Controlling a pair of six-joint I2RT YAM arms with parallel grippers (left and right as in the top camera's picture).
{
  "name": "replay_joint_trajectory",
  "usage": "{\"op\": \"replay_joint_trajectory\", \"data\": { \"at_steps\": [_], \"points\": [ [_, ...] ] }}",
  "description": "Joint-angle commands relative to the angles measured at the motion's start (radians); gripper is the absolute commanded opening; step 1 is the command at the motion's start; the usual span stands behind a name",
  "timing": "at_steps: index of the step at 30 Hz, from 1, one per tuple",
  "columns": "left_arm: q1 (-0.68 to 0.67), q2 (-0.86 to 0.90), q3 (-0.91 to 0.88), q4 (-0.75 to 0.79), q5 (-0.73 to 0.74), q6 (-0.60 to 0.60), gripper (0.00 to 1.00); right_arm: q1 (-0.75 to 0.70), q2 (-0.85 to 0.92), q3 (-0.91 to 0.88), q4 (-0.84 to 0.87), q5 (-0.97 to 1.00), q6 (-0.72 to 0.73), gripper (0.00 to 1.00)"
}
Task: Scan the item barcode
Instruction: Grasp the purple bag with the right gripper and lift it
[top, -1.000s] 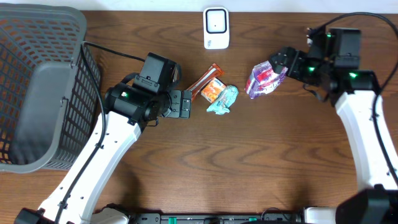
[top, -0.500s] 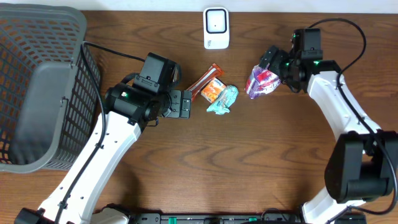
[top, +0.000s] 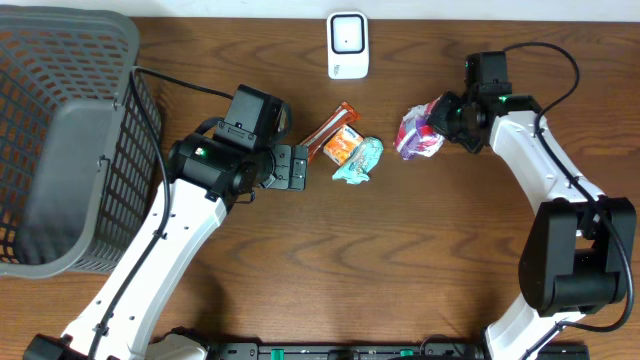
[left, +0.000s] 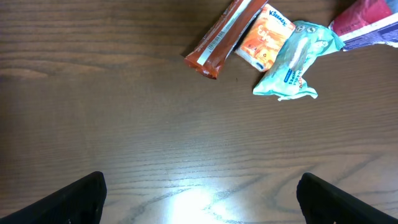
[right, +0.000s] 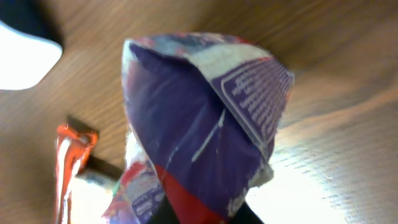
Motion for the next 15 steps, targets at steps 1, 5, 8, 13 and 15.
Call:
{"op": "replay_joint_trajectory", "data": {
  "at_steps": [1,5,8,13,15],
  "points": [
    [0.004,0.003,0.003,-0.004,0.008,0.0,0.98,-0.013,0.008,0.01,0.04,-0.29,-0.15,0.01],
    [0.004,0.003,0.003,-0.004,0.008,0.0,0.98,-0.051,-0.007,0.011,0.121,-0.649,-0.185,0.01],
    [0.004,0.003,0.003,-0.005,0.008,0.0,0.98,-0.087,-0.005,0.01,0.087,-0.796,-0.245,0.01],
    [0.004,0.003,0.003,-0.005,0.008,0.0,0.98,-0.14,0.006,0.005,-0.146,-0.665,-0.496,0.01],
    [0.004,0.003,0.003,-0.005,0.008,0.0,0.98,-0.16,0.019,-0.002,-0.176,-0.63,-0.559,0.01]
  ]
}}
